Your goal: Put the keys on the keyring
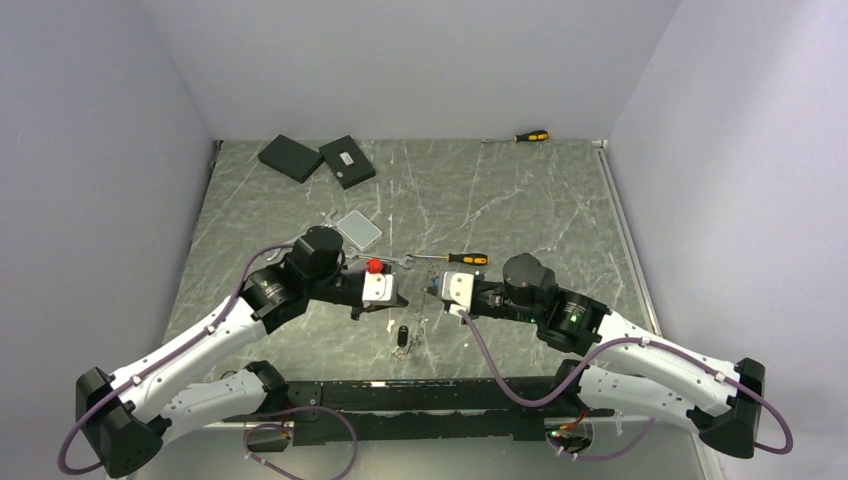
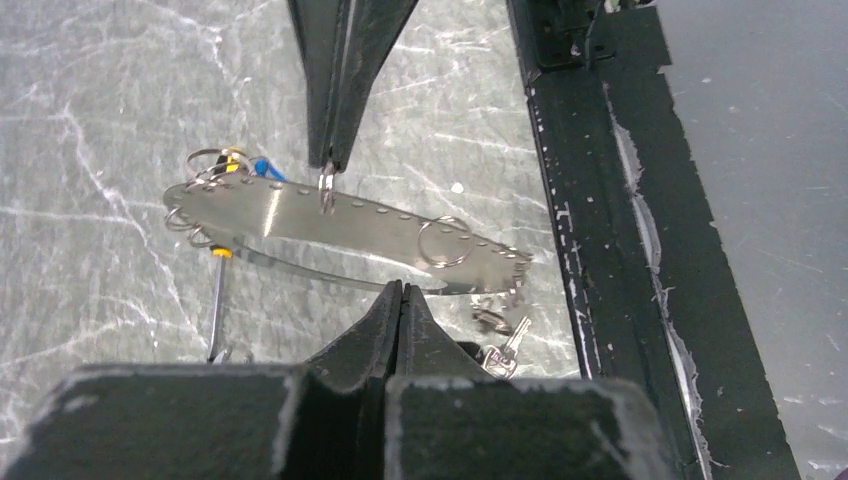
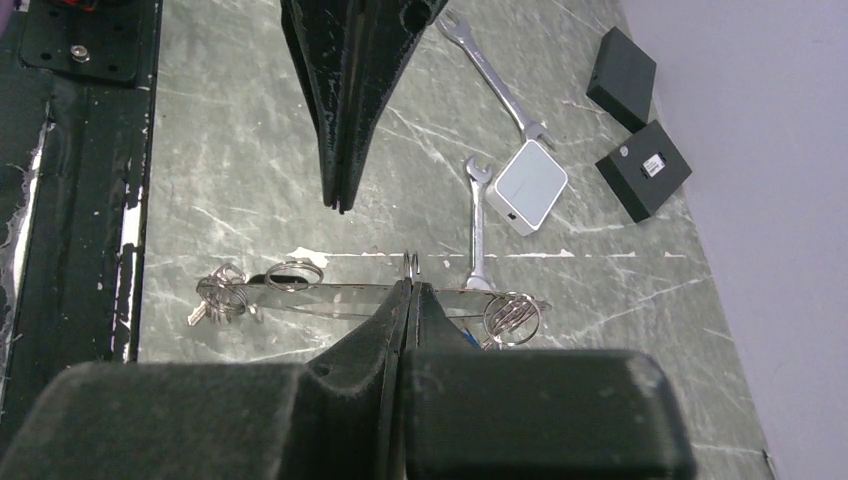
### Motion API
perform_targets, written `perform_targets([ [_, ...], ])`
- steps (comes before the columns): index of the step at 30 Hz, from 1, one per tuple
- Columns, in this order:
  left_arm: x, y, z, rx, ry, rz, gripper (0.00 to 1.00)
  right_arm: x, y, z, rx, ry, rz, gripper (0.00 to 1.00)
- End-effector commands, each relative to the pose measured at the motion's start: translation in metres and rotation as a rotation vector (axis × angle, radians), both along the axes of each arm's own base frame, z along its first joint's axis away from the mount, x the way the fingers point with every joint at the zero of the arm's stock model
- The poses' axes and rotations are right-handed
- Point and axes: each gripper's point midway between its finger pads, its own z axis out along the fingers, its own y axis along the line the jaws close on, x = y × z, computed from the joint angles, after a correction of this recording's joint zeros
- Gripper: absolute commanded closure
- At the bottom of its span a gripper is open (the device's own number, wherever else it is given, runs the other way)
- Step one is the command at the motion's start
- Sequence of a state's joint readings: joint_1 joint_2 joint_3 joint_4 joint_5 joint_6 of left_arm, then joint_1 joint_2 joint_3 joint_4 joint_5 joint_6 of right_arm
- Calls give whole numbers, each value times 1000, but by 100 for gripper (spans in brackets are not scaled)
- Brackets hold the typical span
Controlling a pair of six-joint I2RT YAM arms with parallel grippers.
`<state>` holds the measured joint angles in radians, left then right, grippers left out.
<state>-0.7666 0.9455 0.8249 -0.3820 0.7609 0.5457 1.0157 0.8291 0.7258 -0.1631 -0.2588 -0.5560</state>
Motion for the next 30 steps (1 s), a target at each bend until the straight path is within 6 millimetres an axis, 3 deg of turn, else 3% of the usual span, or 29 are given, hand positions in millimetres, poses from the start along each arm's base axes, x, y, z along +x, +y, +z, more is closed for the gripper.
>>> perform_targets([
  [1,17,3,-14,56,50,111,100,5,1,19,72,-17,-30,100],
  [4,29,2,-28,91,118,199,86,7,-5,14,55,11,-66,100],
  [7,38,-1,-32,95,241,314,81,8,-16,11,46,26,-116,100],
  [8,38,-3,-32,86,283,339,71,9,-20,12,51,25,-134,100],
  [9,38,-4,-34,77,317,364,42,11,-25,12,53,22,-157,100],
  [10,40,-4,-36,67,348,398,25,12,-30,14,61,18,-180,100],
  [13,47,1,-51,63,457,546,25,17,-42,10,52,9,-235,100],
  [17,57,7,-73,68,593,763,36,23,-52,8,46,-3,-294,100],
  [22,41,4,-121,254,575,891,37,27,-58,11,63,-35,-321,100],
  [26,30,6,-146,403,586,1014,53,27,-60,13,66,-44,-325,100],
  [30,7,-8,-163,500,514,979,50,28,-63,14,69,-54,-340,100],
])
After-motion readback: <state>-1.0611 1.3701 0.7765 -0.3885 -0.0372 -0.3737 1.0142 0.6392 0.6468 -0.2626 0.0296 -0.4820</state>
